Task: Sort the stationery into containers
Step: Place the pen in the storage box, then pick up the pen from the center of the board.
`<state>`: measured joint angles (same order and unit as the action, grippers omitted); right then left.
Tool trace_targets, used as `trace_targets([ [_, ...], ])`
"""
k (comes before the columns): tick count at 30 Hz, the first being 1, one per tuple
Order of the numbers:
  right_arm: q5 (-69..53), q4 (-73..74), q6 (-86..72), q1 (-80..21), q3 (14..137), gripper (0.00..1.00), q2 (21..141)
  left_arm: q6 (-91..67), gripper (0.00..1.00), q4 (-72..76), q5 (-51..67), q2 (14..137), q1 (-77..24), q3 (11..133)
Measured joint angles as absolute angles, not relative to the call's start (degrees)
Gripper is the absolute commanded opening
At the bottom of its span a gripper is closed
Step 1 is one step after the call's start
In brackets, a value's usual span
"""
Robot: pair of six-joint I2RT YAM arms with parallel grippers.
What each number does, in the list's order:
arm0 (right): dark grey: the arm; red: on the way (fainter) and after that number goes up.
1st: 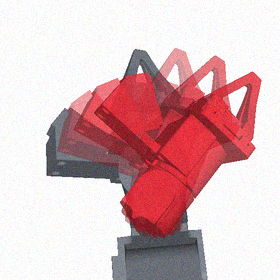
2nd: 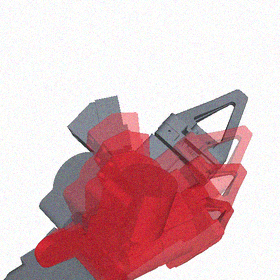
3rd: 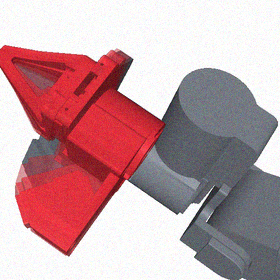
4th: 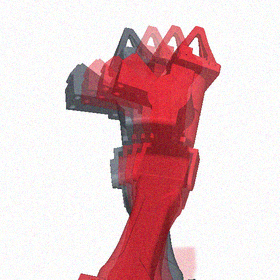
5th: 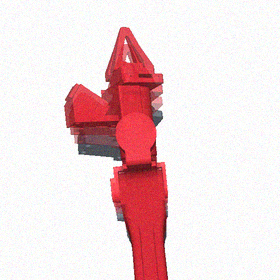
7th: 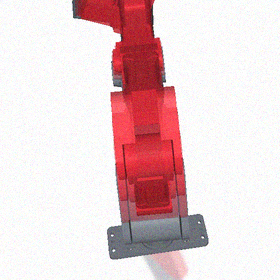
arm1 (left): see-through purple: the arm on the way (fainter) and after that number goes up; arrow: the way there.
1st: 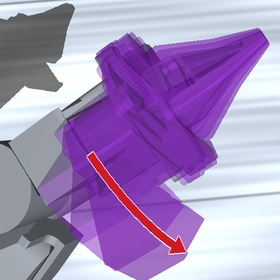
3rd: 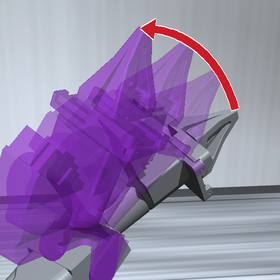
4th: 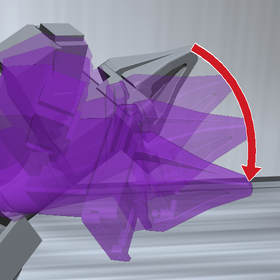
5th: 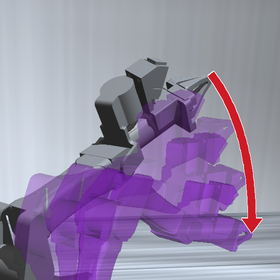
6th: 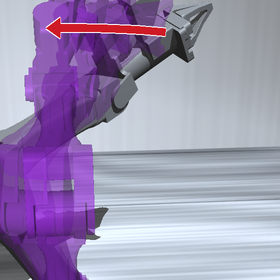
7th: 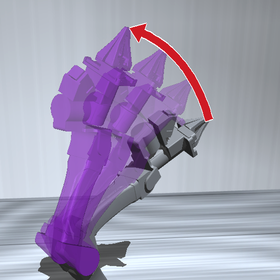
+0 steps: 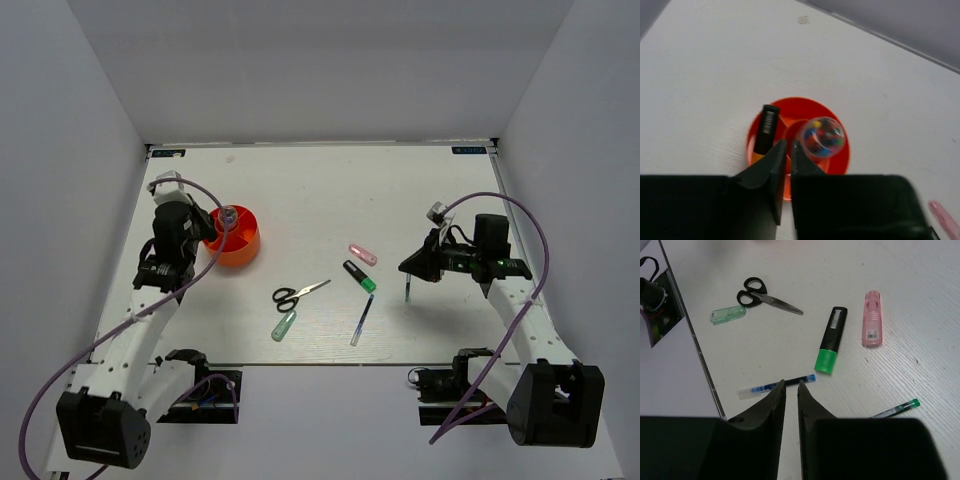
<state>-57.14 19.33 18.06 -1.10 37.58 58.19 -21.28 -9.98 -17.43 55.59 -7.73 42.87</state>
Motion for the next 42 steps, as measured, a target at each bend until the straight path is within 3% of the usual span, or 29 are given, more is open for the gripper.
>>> trace_targets([
  [1,-56.77,19.35,17.61,-1.08,37.63,0.14,58.48,-21.37,0.39,-11.62,-15.59,53.89,-8.51,43.59],
  [2,-56.42,19.42,17.28,-1.10,37.71,0.00,58.98,-21.32,0.44,-13.37,-13.67,52.27,-9.45,44.12],
  [4,-54.85,19.55,16.16,-1.08,37.93,0.00,60.18,-21.80,0.56,-16.60,-8.69,50.02,-11.29,44.34],
  [7,-51.42,19.94,13.85,-1.10,38.74,0.00,62.33,-21.65,0.67,-22.00,-0.84,49.23,-15.00,44.31],
  [8,-50.13,20.03,13.34,-1.08,39.09,0.16,63.11,-21.26,0.68,-23.75,1.58,49.60,-16.49,44.23],
  [10,-48.38,20.71,12.34,-1.08,39.81,0.36,64.36,-19.99,0.71,-26.76,5.26,50.33,-19.35,43.77],
  [11,-47.79,21.15,12.38,-1.08,40.29,0.56,65.01,-19.18,0.71,-28.18,6.66,50.72,-21.04,43.44],
  [14,-46.78,22.13,12.73,-1.10,41.10,0.67,66.00,-16.45,0.73,-30.59,9.02,51.18,-25.10,42.15],
  [17,-45.91,22.59,13.76,-1.15,41.10,0.67,66.00,-14.13,0.73,-30.96,10.13,50.83,-28.10,39.70],
  [20,-44.53,22.70,14.59,-1.15,41.10,0.59,66.00,-12.82,0.71,-31.99,10.83,50.50,-28.80,37.67],
  [24,-43.57,23.88,16.12,-1.21,41.89,0.15,67.16,-11.62,0.68,-32.64,11.11,49.74,-28.84,37.01],
  [25,-43.57,23.94,16.64,-1.37,42.24,0.12,67.83,-11.40,0.68,-32.62,11.05,49.47,-28.84,37.01],
  [27,-43.70,24.18,16.86,-1.91,42.89,0.12,69.12,-10.92,0.64,-32.82,10.81,48.80,-28.84,37.01],
  [30,-44.23,24.58,17.72,-3.70,43.38,0.28,70.35,-10.70,0.63,-32.99,10.55,48.14,-28.84,36.99],
  [34,-44.42,25.47,21.19,-8.45,44.27,0.43,72.10,-10.68,0.71,-32.99,10.50,48.31,-28.84,36.99],
  [37,-42.46,26.06,23.35,-12.43,46.48,0.45,75.33,-10.72,0.72,-33.01,10.33,48.77,-28.84,36.99],
  [42,-35.51,26.04,23.49,-19.27,51.92,0.56,82.91,-10.57,0.75,-33.12,9.45,49.12,-28.84,36.99],
])
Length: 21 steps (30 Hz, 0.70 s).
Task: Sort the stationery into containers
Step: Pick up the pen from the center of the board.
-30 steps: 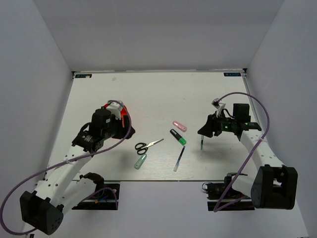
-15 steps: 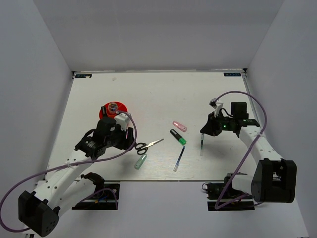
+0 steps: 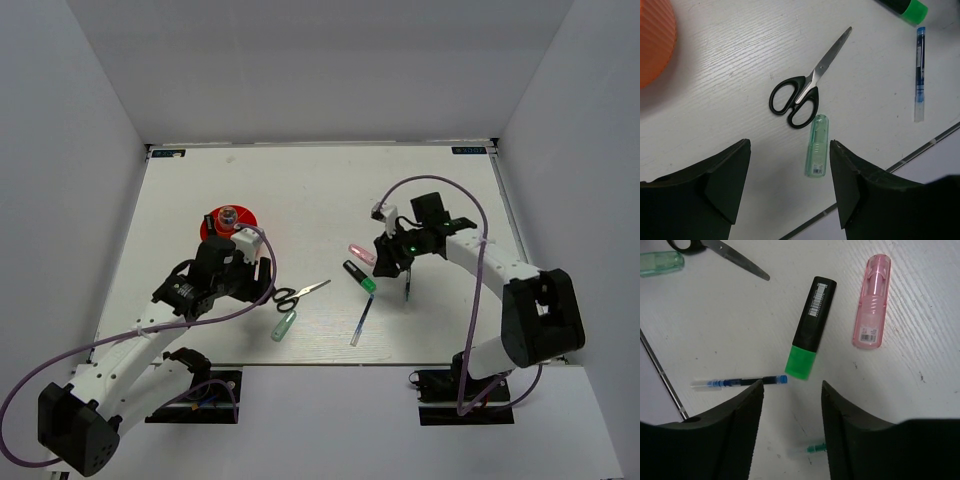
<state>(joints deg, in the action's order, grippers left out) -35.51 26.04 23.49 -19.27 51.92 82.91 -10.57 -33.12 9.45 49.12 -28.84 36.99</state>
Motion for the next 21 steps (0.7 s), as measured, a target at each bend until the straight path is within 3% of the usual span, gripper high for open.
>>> trace_targets([
  [6,-26.50,25.65,22.00,-25.41,57.19,0.63,88.53,-10.39,0.76,-33.45,7.84,49.12,-28.84,36.99],
  [21,-13.72,25.34,22.50,-35.11,59.42,0.63,96.31,-10.33,0.76,-33.45,6.09,48.88,-28.86,36.99],
])
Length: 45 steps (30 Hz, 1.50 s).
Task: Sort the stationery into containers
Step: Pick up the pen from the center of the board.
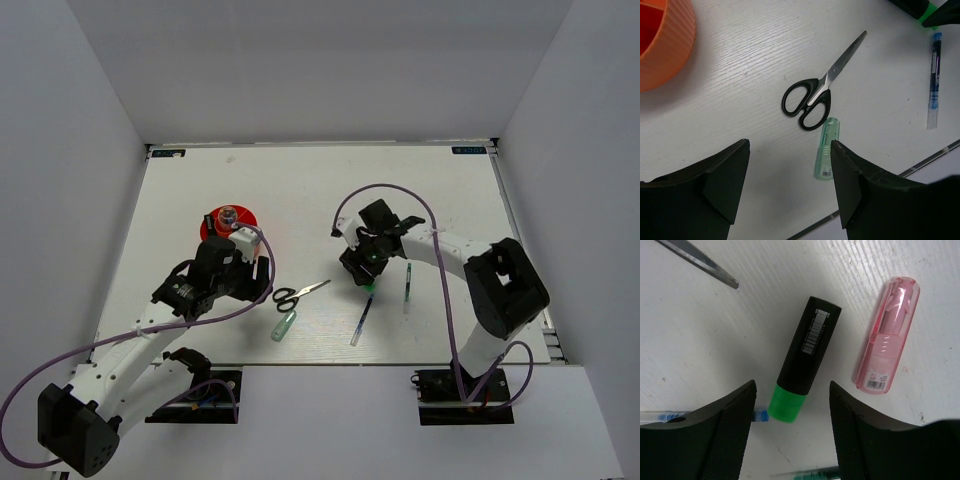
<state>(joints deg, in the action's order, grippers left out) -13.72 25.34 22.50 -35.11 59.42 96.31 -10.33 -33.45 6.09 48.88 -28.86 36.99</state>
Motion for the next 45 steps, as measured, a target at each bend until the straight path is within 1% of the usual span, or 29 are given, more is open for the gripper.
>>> trace_targets([
  [4,-11.44,25.17,22.48,-35.86,60.66,0.63,97.95,-10.33,0.76,-33.45,5.76,48.86,-28.86,36.99],
  [7,-10.44,24.97,22.46,-36.21,60.99,0.61,98.89,-10.33,0.76,-33.45,5.61,48.84,-28.86,36.99],
  [9,-10.17,24.99,22.44,-36.40,60.99,0.61,99.33,-10.33,0.76,-33.45,5.54,48.84,-28.86,36.99],
  [17,-10.00,24.95,22.39,-37.19,61.08,0.54,100.68,-10.35,0.76,-33.45,5.34,48.84,-28.86,36.99],
  [21,-9.98,24.82,22.52,-37.19,61.08,0.47,100.86,-10.35,0.76,-33.45,5.32,48.84,-28.86,36.99],
  [22,-10.00,24.67,22.57,-37.19,61.08,0.43,100.88,-10.35,0.76,-33.45,5.30,48.84,-28.86,36.99],
  [24,-10.00,24.36,22.76,-37.19,61.10,0.38,100.99,-10.35,0.76,-33.45,5.30,48.84,-28.86,36.99],
  [25,-10.02,24.21,22.81,-37.19,61.10,0.33,101.03,-10.37,0.76,-33.45,5.30,48.82,-28.86,36.99],
  [27,-10.28,24.03,22.96,-37.17,61.10,0.28,101.12,-10.41,0.76,-33.45,5.28,48.69,-28.86,36.97],
  [28,-10.57,24.01,22.90,-37.15,61.10,0.24,101.12,-10.48,0.76,-33.43,5.28,48.58,-28.86,36.95],
  [30,-11.11,24.01,22.94,-37.12,61.10,0.20,101.12,-10.66,0.76,-33.39,5.28,48.40,-28.86,36.82],
  [31,-11.55,24.01,22.94,-37.15,61.10,0.16,101.12,-10.81,0.79,-33.36,5.28,48.34,-28.86,36.71],
  [34,-13.63,24.34,22.96,-37.15,61.10,0.09,100.97,-11.88,0.80,-32.42,5.32,48.14,-28.86,35.94],
  [36,-15.20,25.08,22.98,-37.15,61.08,0.05,100.40,-13.52,0.80,-31.48,5.54,48.21,-28.84,35.55],
  [40,-18.90,26.22,22.96,-37.15,60.95,0.02,96.57,-19.29,0.80,-28.18,7.70,50.17,-29.04,35.51],
  [45,-24.08,26.44,22.96,-37.15,60.47,0.00,87.96,-26.46,0.78,-23.97,9.52,57.45,-32.42,38.17],
])
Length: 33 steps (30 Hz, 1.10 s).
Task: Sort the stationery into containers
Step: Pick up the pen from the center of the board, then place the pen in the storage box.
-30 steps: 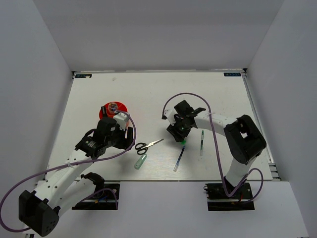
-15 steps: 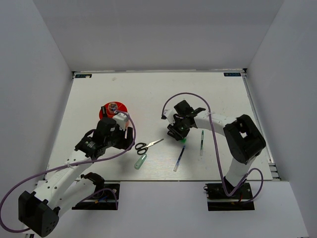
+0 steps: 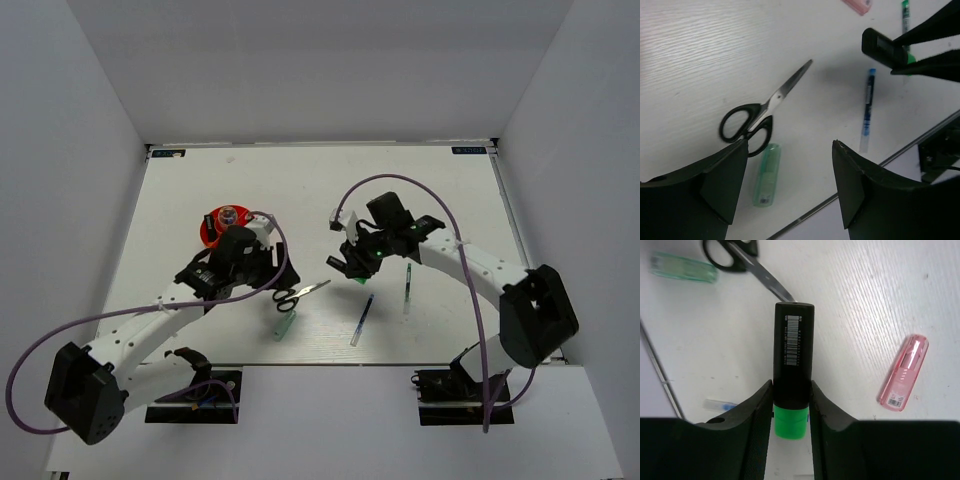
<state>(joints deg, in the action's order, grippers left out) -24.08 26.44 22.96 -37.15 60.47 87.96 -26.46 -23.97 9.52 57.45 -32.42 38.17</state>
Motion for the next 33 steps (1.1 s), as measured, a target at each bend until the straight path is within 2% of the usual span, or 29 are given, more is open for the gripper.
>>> trace_targets([
  [8,-31.24,25.52,22.61,-37.15,58.02,0.00,79.26,-35.44,0.76,-14.74,10.72,63.94,-36.03,41.30],
  [25,-33.61,22.90,21.85,-37.15,55.27,0.00,77.19,-53.21,0.70,3.05,12.56,67.07,-36.14,38.63],
  [33,-33.52,21.32,21.39,-37.15,54.61,0.00,76.01,-58.57,0.69,6.81,12.64,70.32,-36.58,36.18],
])
